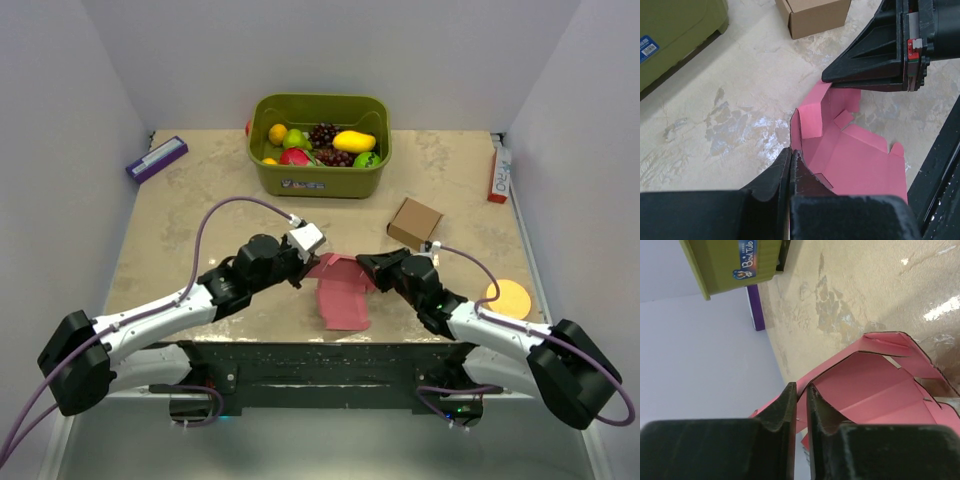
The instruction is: Fold the paper box
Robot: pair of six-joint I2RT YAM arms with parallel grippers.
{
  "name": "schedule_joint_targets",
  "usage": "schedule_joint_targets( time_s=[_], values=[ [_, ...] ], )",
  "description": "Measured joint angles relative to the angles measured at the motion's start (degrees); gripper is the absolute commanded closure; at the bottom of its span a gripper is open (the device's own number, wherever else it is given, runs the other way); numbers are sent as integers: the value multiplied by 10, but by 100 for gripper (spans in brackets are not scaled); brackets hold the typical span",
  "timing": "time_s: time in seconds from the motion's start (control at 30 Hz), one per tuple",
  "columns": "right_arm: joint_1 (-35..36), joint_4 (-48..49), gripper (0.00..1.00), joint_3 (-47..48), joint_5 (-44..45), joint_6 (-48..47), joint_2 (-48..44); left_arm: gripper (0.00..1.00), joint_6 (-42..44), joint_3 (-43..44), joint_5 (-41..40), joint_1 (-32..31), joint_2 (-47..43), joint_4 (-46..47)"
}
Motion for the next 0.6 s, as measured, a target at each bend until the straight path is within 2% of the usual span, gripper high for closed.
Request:
schedule_joint_targets(
  time_s=[0.07,0.1,0.17,0.2,0.23,0.3,0.37,0.6],
  values=[
    [0,7,97,-1,0,0,7,77,0,0,-4,-2,1,0],
    [0,12,98,-2,0,0,10,62,3,0,-5,-2,1,-3],
    [0,23,100,-3,0,-3,12,47,7,0,-5,-4,1,-10],
    [0,24,100,-3,0,-6,14,34,8,0,-4,-5,1,-12],
    [0,25,100,-4,0,-11,15,29,8,1,-4,-5,1,-14],
    [0,25,100,-4,1,-24,16,21,4,4,-4,-7,1,-19],
    [0,29,100,-4,1,-36,16,18,-7,9,-7,-7,-3,-27],
    [0,77,100,-27,2,-79,15,15,-82,-6,-64,-7,-64,-5]
  ],
)
